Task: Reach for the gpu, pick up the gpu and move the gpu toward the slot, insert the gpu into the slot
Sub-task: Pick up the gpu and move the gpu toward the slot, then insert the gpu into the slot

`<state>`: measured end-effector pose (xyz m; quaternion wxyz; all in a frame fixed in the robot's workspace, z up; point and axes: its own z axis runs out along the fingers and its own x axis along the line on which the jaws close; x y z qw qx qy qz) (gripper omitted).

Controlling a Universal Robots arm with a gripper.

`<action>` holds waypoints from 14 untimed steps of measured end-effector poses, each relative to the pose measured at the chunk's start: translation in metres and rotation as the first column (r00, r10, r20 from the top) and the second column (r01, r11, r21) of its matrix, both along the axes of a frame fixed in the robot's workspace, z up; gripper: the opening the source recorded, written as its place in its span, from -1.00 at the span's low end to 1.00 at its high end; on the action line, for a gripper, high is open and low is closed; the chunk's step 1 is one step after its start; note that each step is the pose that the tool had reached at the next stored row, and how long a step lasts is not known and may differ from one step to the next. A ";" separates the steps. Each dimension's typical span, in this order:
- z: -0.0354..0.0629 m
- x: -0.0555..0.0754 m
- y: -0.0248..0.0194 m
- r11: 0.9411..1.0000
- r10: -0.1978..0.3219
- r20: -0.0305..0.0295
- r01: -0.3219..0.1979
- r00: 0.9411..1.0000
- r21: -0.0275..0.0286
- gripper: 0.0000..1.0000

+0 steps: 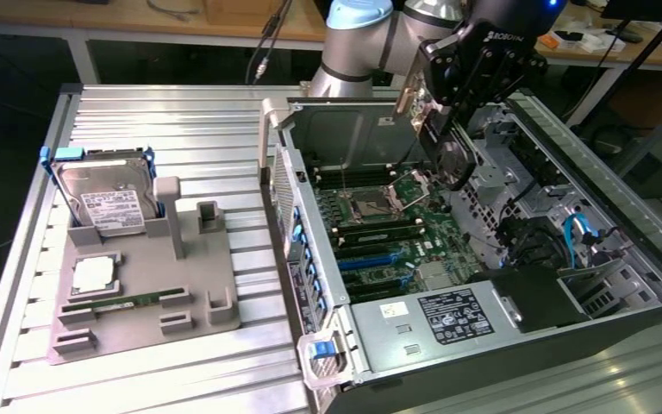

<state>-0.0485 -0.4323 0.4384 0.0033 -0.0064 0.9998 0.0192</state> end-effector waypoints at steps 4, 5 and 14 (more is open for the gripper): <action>0.0000 0.000 0.0000 1.000 0.000 0.000 0.000 1.000 0.000 -0.47; 0.0000 0.000 0.0000 1.000 0.000 0.000 0.000 1.000 0.000 -0.47; 0.0000 0.000 0.0000 0.998 0.055 0.000 -0.055 0.998 0.000 -0.47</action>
